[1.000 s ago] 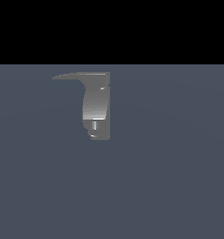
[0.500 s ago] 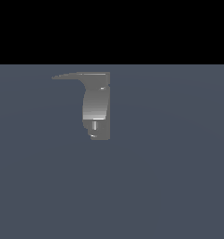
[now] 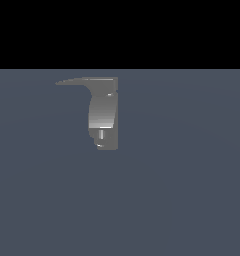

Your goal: Turn on the faucet by rotating a designated handle.

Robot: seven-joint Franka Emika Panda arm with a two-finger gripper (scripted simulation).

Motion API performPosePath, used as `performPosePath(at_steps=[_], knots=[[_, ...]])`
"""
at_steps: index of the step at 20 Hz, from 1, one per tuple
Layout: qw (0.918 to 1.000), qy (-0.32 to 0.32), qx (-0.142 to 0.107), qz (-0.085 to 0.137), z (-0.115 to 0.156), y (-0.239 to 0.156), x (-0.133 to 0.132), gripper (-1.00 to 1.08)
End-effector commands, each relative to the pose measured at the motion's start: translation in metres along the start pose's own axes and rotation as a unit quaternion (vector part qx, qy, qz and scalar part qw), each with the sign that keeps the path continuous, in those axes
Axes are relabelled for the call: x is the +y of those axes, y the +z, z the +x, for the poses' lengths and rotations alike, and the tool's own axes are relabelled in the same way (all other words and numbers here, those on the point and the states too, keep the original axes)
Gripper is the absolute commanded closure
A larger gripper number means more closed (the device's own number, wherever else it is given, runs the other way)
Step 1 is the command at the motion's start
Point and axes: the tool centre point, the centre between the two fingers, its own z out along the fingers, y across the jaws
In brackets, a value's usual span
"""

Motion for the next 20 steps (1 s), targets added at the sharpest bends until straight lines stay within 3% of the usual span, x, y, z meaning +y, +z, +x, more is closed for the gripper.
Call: performPosePath(at_steps=[1,10,20], knots=[[0.9997,0.022,-0.001,0.0,0.002,0.007,-0.012,1.08],[0.994,0.109,-0.006,0.0,0.018,0.035,-0.057,1.08],[0.9786,0.206,-0.012,0.001,0.045,0.066,-0.105,1.08]])
